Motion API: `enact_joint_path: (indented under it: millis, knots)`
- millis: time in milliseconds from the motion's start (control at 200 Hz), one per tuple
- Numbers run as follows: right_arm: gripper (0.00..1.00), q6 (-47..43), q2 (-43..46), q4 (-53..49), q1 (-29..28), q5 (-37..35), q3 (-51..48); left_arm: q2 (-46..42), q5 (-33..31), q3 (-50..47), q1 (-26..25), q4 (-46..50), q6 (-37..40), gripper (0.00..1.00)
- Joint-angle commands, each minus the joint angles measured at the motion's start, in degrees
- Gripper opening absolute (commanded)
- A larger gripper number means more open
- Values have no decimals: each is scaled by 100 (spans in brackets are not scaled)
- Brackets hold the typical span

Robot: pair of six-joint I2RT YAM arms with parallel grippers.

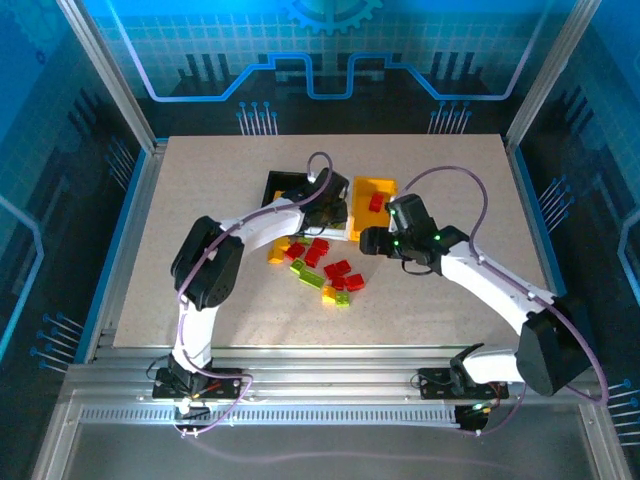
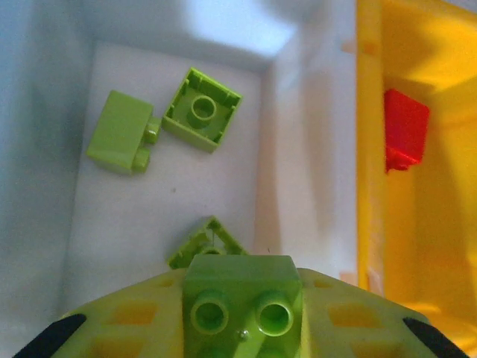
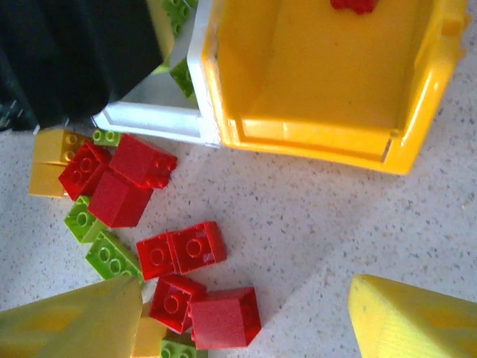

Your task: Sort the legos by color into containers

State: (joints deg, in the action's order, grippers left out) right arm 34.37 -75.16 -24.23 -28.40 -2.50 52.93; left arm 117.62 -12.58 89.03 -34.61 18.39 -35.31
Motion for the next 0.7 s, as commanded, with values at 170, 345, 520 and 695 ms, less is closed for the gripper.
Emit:
enact_joint_path:
  millis: [170, 345, 520, 695]
  knots:
    - [75, 62, 225, -171, 18, 262, -390, 551, 305, 703, 92, 309, -270, 55]
    - [76, -102, -98, -94, -189, 445, -364, 365, 538, 613, 79, 191, -367, 62]
    - [77, -348, -711, -77, -625, 460, -283, -566, 907, -58, -5, -292, -494, 75]
    - [78, -440, -1260, -183, -999, 161, 109, -1774, 945, -1064, -207, -537, -407, 92]
